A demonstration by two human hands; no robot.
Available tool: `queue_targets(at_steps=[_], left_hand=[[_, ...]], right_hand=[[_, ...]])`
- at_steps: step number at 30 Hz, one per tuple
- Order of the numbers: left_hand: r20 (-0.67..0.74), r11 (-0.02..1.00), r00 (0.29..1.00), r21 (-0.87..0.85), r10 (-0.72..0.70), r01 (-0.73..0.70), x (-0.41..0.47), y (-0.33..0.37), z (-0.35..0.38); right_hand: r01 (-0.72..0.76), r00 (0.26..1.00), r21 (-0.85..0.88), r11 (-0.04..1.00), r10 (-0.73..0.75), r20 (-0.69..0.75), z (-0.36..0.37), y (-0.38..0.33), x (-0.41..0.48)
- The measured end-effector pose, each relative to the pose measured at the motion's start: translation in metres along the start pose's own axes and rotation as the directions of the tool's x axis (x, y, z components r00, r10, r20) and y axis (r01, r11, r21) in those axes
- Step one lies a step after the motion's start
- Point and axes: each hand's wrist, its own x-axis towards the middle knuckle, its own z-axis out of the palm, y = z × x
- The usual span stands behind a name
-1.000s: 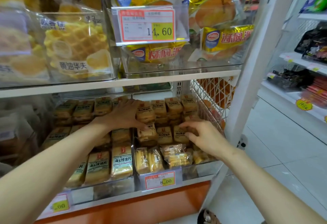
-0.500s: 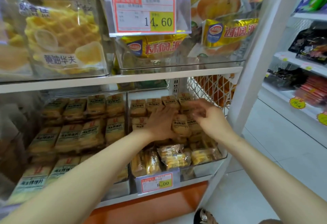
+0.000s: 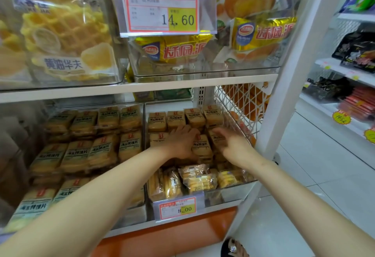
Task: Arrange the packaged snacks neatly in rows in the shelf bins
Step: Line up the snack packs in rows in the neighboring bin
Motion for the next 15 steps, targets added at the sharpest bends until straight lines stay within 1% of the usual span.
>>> queue_targets(at_steps=[2,5,10,15], left_hand=[[0.002,1.000,1.000,0.025,-0.003,0.003,-0.001,-0.002,-0.003],[-0.047,1.000,0.999,0.023,0.004,-0.003,-0.004,-0.001,-0.005],[-0.194,1.000,0.981,0.005,-0.005,0.006,-0.015,-0.013,-0.036],[-0.205,1.000,0.979,-0.001,-0.015,0.015,-0.026,-0.029,-0.047]], right_hand=[[-0.004,0.997,-0.006,1.000,0.005,0.079,0.000,0.000,-0.001],[0.017,0.988,-0.015,1.000,-0.014,0.155,0.003,0.000,-0.002],[0.027,0.990,-0.094,0.995,-0.014,0.139,0.006,0.009,0.000],[0.094,0.986,-0.242,0.966,-0.057,0.156,0.013,0.016,0.007]])
